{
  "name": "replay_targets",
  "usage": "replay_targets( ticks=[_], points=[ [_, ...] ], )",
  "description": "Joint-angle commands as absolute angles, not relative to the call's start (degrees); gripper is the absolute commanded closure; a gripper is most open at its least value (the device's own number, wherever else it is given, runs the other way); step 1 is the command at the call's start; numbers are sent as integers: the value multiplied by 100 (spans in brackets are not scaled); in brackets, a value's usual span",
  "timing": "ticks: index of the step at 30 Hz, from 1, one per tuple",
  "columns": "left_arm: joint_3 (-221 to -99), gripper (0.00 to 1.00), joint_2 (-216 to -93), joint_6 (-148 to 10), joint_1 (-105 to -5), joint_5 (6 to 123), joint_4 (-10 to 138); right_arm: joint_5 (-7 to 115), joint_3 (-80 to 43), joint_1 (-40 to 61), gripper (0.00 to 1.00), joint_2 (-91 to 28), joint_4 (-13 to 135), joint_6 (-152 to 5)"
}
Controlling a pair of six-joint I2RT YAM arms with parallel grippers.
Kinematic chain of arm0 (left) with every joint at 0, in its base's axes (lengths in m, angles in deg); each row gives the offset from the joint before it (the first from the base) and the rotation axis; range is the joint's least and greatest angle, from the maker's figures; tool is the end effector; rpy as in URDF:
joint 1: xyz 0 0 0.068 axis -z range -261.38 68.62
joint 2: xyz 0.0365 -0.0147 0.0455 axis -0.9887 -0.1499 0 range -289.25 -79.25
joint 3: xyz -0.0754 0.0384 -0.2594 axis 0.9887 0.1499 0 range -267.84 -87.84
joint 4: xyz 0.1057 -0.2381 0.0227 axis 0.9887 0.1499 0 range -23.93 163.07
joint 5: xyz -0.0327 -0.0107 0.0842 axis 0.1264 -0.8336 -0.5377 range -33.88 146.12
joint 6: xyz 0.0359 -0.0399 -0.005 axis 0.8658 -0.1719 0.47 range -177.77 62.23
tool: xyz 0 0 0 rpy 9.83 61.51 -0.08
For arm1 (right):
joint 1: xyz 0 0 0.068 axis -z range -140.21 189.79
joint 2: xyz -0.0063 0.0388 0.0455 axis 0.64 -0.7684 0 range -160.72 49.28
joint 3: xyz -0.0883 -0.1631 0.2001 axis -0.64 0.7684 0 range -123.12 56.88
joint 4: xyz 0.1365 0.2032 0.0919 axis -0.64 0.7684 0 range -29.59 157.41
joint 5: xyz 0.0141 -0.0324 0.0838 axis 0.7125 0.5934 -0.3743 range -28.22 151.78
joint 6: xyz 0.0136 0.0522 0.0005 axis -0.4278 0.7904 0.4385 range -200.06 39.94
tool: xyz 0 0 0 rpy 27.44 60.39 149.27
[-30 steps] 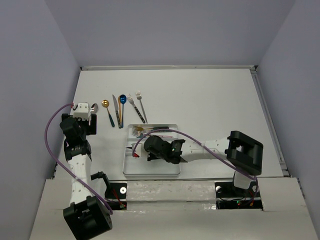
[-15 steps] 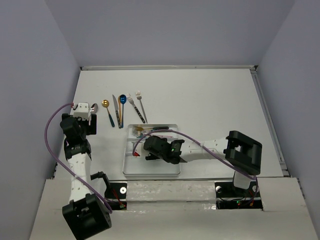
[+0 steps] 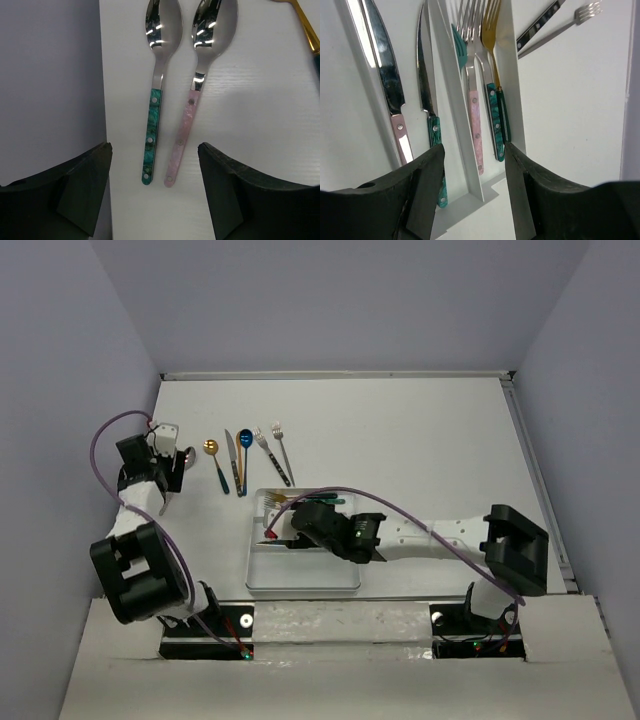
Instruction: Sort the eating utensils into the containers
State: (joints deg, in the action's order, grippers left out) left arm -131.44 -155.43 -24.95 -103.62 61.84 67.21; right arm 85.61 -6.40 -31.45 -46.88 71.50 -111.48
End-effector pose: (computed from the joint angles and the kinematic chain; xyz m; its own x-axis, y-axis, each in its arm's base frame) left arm 0.2668 0.1052 0.2277 -0.5945 0.3395 -0.7290 0.0265 0.9143 0.4042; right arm 0.1307 0.3395 0.2194 0.2123 -0.8579 -0.4680 -0.7757 0.1433 -0.6146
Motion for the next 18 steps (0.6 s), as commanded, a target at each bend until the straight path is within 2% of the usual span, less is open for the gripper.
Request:
replay_targets(
  ticks=[1, 9, 18],
  points=[
    [-13889, 20, -16185, -2305, -10414, 6157, 7046, 8270, -903, -3167, 43, -4152, 6762, -10714],
    [-14364, 19, -17232, -2217, -10441, 6034, 7213, 8164, -658, -3061, 42, -3721, 6604, -10344],
    [-14638, 20, -17935, -2428, -10476, 5770, 7161, 8190, -508, -3061, 42, -3914, 6604, -10203]
  ],
)
